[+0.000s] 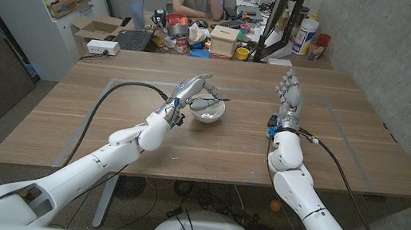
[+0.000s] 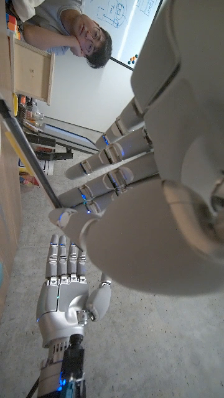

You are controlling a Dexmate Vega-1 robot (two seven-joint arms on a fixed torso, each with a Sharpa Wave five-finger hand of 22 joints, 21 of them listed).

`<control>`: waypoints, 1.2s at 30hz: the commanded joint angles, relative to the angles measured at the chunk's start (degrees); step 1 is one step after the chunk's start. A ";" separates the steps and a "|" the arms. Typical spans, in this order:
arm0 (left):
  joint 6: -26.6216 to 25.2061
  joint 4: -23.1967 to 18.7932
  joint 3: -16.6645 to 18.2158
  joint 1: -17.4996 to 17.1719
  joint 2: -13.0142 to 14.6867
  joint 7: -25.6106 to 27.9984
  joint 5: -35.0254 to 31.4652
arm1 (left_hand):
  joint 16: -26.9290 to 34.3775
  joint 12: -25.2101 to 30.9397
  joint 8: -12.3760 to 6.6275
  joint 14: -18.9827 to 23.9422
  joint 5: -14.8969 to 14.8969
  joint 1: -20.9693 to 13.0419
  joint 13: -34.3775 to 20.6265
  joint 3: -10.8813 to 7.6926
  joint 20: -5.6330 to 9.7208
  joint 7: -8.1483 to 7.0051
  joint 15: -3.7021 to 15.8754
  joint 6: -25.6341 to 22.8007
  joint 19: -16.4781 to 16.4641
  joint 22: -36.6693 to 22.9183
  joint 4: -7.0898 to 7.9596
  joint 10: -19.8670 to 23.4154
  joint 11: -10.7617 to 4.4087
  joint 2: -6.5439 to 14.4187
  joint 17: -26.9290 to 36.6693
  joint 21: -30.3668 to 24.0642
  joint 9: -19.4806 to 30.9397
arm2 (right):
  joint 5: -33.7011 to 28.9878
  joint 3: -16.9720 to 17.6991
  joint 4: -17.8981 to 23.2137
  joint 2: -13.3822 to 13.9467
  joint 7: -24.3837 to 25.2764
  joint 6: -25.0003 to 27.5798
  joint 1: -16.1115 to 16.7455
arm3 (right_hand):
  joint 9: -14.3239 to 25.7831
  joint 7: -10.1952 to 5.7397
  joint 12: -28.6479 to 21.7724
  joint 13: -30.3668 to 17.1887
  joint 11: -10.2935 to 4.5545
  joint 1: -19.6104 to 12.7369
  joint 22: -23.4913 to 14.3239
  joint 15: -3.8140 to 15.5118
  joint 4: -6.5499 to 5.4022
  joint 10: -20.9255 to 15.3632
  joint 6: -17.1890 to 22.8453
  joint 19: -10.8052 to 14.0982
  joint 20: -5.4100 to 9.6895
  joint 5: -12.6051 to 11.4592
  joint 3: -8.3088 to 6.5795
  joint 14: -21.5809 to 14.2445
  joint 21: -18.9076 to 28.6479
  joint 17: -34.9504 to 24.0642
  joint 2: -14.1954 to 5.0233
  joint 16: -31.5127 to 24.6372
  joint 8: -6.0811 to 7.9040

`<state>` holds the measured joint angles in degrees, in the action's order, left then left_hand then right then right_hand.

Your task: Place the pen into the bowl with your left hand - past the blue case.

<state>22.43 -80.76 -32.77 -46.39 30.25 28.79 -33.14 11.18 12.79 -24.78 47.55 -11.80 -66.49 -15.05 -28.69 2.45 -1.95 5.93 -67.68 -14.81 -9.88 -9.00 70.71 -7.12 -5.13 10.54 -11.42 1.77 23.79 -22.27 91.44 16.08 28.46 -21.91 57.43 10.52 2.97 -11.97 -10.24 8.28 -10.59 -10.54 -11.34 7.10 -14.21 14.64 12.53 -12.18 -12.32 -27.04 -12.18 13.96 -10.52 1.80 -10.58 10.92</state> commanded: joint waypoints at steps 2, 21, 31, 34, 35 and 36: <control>2.09 3.36 -1.07 -0.13 -0.39 0.55 3.24 | 0.11 0.36 0.06 0.42 -0.22 0.03 -0.31 -3.46 -0.41 -2.57 5.53 -2.54 -0.23 -0.19 3.34 4.30 -4.99 0.36 0.29 0.14 8.84 | 0.23 -0.53 -1.31 -0.30 -0.52 0.96 -1.12 | 0.32 0.17 -0.07 -0.31 0.15 -0.57 -0.07 0.00 0.08 -0.41 0.22 0.55 -0.05 -0.25 0.32 -0.13 -0.10 -0.11 0.38 0.07 0.26; -1.10 0.08 -1.14 0.17 1.54 -5.47 6.25 | -0.28 -2.09 12.25 -24.52 -1.17 12.85 1.11 -1.83 -14.59 -7.44 -2.22 33.87 8.79 -0.57 7.27 -39.39 -4.78 -1.76 1.28 0.34 9.97 | 0.98 -0.06 -2.03 -0.27 -1.07 0.56 -1.16 | 0.32 -0.08 -0.07 -0.31 0.12 -0.65 -0.07 -0.02 0.08 -0.45 0.29 0.60 -0.05 -0.27 0.39 -0.29 -0.27 -0.10 0.34 0.02 0.28; -8.96 -9.83 2.21 -2.18 2.10 -6.98 7.64 | 1.46 -0.12 8.38 -20.79 -0.86 14.89 0.11 -3.02 -12.12 -6.26 -1.65 27.15 5.13 -0.74 8.56 -34.99 -4.79 1.22 1.52 -1.25 10.39 | 2.07 1.36 -0.24 2.11 -2.69 0.54 0.25 | 0.32 -0.32 -0.16 -0.31 -0.02 -0.69 -0.08 0.03 0.07 -0.67 0.43 0.68 -0.05 -0.27 0.43 -0.54 -0.35 -0.10 0.31 -0.06 0.33; -14.49 -16.03 4.05 -3.30 3.69 -10.45 7.91 | 0.97 -0.59 8.70 -21.93 -0.64 15.70 0.04 -2.86 -12.02 -5.56 -2.18 28.04 5.19 -0.76 8.98 -36.04 -4.04 1.34 1.48 -1.15 10.29 | 3.10 2.37 1.37 4.32 -4.42 1.07 1.39 | 0.32 -0.37 -0.16 -0.31 -0.02 -0.69 -0.08 0.04 0.06 -0.68 0.46 0.70 -0.05 -0.27 0.45 -0.47 -0.37 -0.10 0.30 -0.02 0.33; -16.22 -17.99 4.76 -3.76 4.18 -11.46 8.17 | 0.82 -0.69 8.77 -22.33 -0.58 15.95 0.02 -2.81 -12.08 -5.51 -2.36 28.21 5.32 -0.77 9.11 -36.29 -3.52 1.38 1.46 -1.07 10.27 | 3.35 2.67 1.90 5.24 -5.19 1.25 1.77 | 0.32 -0.33 -0.15 -0.31 -0.02 -0.69 -0.08 0.11 0.06 -0.67 0.47 0.69 -0.05 -0.27 0.45 -0.42 -0.38 -0.11 0.30 0.00 0.33; -17.56 -19.73 5.53 -4.34 4.59 -12.16 8.63 | 0.76 -0.87 8.98 -22.51 -0.54 16.24 0.00 -2.75 -12.07 -5.31 -2.40 28.73 5.37 -0.78 9.27 -36.73 -3.66 1.42 1.46 -1.04 10.24 | 3.61 2.97 2.39 6.17 -6.01 1.45 2.13 | 0.32 -0.31 -0.14 -0.31 -0.01 -0.69 -0.08 0.08 0.05 -0.65 0.51 0.69 -0.05 -0.27 0.46 -0.38 -0.39 -0.11 0.29 0.02 0.35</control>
<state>16.86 -86.51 -31.79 -47.76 32.06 23.01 -26.25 12.22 12.28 -16.13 25.79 -12.48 -51.07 -14.80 -31.34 -9.73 -7.52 2.64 -39.88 -9.41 -10.55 -0.28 34.72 -11.02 -3.60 11.87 -12.30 11.97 25.40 -21.48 90.51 17.28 26.40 -21.23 57.11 10.52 2.76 -11.97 -10.24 8.42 -10.99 -10.53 -11.34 7.35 -14.36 14.85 12.53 -12.18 -12.32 -26.80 -12.18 13.96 -10.52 2.19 -10.58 10.92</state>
